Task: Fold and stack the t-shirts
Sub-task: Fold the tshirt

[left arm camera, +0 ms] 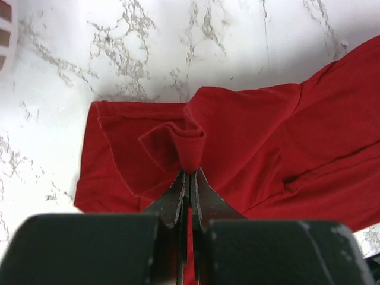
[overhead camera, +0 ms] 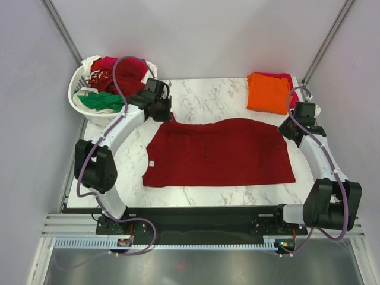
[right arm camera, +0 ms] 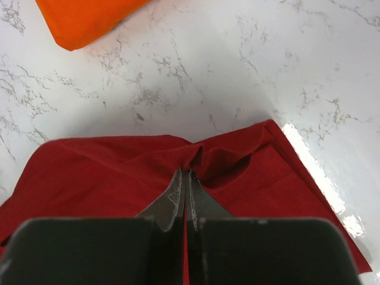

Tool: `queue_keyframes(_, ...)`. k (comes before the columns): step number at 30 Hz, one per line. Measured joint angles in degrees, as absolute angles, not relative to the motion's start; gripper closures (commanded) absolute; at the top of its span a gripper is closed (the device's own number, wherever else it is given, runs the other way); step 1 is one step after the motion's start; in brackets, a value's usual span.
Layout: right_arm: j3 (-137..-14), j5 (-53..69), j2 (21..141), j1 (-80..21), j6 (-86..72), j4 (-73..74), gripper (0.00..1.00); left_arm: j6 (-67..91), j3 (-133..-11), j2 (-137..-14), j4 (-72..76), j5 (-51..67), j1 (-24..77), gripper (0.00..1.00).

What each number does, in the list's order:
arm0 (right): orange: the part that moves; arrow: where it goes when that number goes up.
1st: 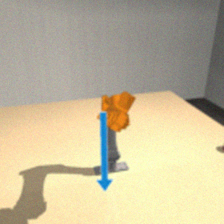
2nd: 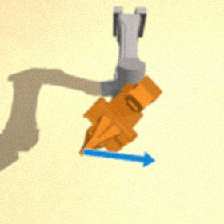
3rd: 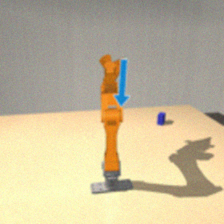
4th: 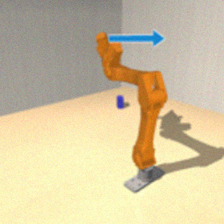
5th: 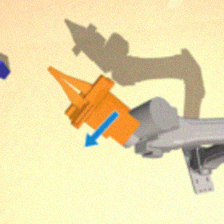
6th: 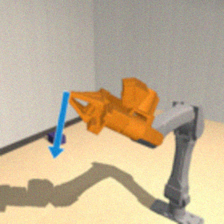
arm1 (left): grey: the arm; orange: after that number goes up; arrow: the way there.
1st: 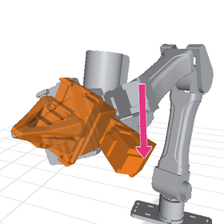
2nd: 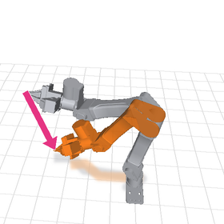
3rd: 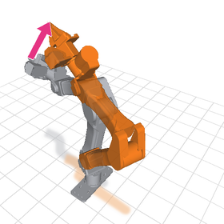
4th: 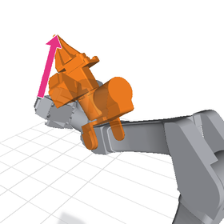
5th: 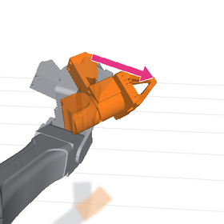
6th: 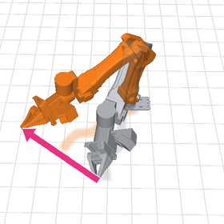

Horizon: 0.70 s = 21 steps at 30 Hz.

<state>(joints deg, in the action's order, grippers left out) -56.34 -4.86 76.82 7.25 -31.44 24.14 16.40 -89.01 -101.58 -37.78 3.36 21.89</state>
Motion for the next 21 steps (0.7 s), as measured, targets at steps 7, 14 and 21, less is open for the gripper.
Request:
queue_keyframes(7, -53.47, -6.46, 70.54, 9.72, -33.82, 26.83, 1.0, 16.36, -78.67, -90.26, -37.85, 3.25, 22.02, 0.98)
queue_keyframes(14, -49.63, -7.62, 64.86, 13.06, -35.4, 28.29, 1.0, 16.4, -69.23, -78.46, -37.6, 3.27, 22.61, 0.98)
queue_keyframes(21, -44.42, -6.33, 63.68, 14.46, -35.92, 29.78, 1.0, 16.86, -60.47, -72.77, -38.13, 3.33, 23.09, 0.98)
